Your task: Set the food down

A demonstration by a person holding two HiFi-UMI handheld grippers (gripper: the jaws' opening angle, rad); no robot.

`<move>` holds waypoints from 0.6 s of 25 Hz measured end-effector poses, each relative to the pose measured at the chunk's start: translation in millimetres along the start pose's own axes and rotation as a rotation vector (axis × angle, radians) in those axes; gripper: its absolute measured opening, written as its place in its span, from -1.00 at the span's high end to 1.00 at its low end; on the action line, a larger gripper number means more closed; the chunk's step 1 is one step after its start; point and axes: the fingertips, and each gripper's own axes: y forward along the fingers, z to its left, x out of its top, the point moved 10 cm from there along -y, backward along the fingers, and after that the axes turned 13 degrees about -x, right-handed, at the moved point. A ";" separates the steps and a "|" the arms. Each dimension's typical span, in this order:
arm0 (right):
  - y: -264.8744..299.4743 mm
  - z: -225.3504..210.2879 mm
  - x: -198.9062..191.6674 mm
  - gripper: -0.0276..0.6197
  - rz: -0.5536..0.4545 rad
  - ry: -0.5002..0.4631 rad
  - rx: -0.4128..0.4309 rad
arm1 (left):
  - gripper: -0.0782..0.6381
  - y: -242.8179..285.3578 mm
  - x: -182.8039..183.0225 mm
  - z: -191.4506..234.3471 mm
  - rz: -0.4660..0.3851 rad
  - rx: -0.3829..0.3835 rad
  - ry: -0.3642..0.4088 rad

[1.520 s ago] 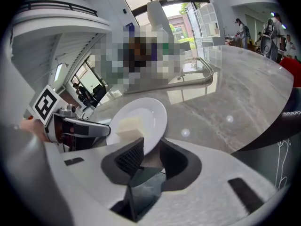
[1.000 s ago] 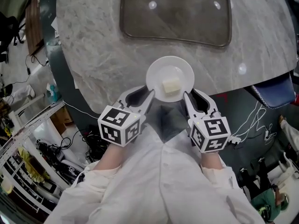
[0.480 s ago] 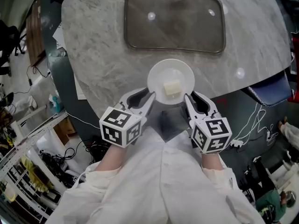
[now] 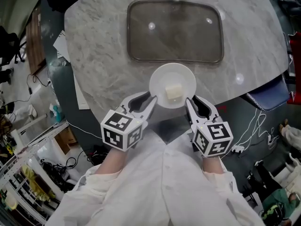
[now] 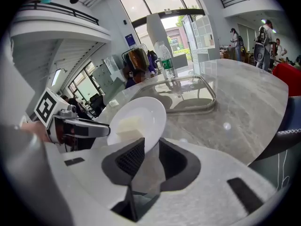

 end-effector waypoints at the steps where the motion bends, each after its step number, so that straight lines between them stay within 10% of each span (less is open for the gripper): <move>1: 1.8 -1.4 3.1 0.65 -0.003 -0.007 0.001 | 0.52 1.4 2.5 0.7 -0.002 0.003 0.002; 15: 48.1 -38.7 76.3 0.66 -0.009 -0.050 0.057 | 0.52 40.0 71.7 24.7 -0.032 0.056 0.009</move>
